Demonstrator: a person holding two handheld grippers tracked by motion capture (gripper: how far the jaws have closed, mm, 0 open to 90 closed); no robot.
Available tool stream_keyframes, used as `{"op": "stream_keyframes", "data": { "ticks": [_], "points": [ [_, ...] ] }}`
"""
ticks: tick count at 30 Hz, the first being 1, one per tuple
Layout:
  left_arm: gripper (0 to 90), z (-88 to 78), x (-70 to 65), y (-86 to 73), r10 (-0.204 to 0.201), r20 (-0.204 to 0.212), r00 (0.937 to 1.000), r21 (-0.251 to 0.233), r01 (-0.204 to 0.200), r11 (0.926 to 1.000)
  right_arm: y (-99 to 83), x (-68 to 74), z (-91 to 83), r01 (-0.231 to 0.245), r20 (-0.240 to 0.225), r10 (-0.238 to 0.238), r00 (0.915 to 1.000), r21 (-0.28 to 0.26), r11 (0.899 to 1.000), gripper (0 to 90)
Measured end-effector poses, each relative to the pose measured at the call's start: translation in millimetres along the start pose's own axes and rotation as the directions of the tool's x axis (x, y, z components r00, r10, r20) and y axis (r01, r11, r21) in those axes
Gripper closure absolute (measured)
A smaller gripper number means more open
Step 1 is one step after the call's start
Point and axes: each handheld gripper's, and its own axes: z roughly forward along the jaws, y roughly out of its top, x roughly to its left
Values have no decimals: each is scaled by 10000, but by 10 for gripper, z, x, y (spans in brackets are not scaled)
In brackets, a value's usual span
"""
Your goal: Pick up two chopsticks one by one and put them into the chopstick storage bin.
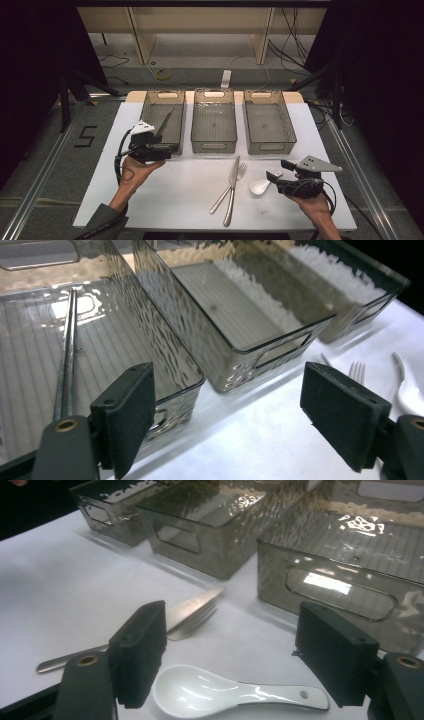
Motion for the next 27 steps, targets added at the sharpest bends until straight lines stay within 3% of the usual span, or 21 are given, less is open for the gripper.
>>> {"op": "stream_keyframes", "data": {
  "ticks": [3, 5, 8, 12, 17, 23, 27],
  "points": [
    [216, -19, -48, -46, 173, 161, 9997, -56, -172, 9998, -4, -77, 35, -110, 135, 108, 9999, 181, 9998, 304],
    [214, -35, -77, -74, -172, 799, 9967, 59, 168, 9998, -7, -115, 53, -124, 281, 115, 9995, 331, 9994, 307],
    [212, -56, -132, -124, -163, 1055, 9943, 103, 153, 9998, -29, -189, 69, -270, 497, 243, 9985, 549, 9981, 318],
    [203, -90, -198, -185, 378, 1092, 9933, 29, -383, 9993, -35, -269, 98, -425, 583, 381, 9976, 758, 9962, 331],
    [191, -122, -212, -267, 363, 1470, 9885, -17, -364, 9993, -41, -290, 141, -365, 572, 309, 9979, 1000, 9943, 336],
    [174, -188, -192, -300, 549, 1456, 9878, -324, -507, 9982, -47, -310, 164, -333, 515, 272, 9983, 1217, 9920, 360],
    [171, -207, -195, -325, 880, 1292, 9877, -324, -845, 9959, -47, -326, 198, -335, 534, 260, 9982, 1444, 9890, 402]
  ]
}}
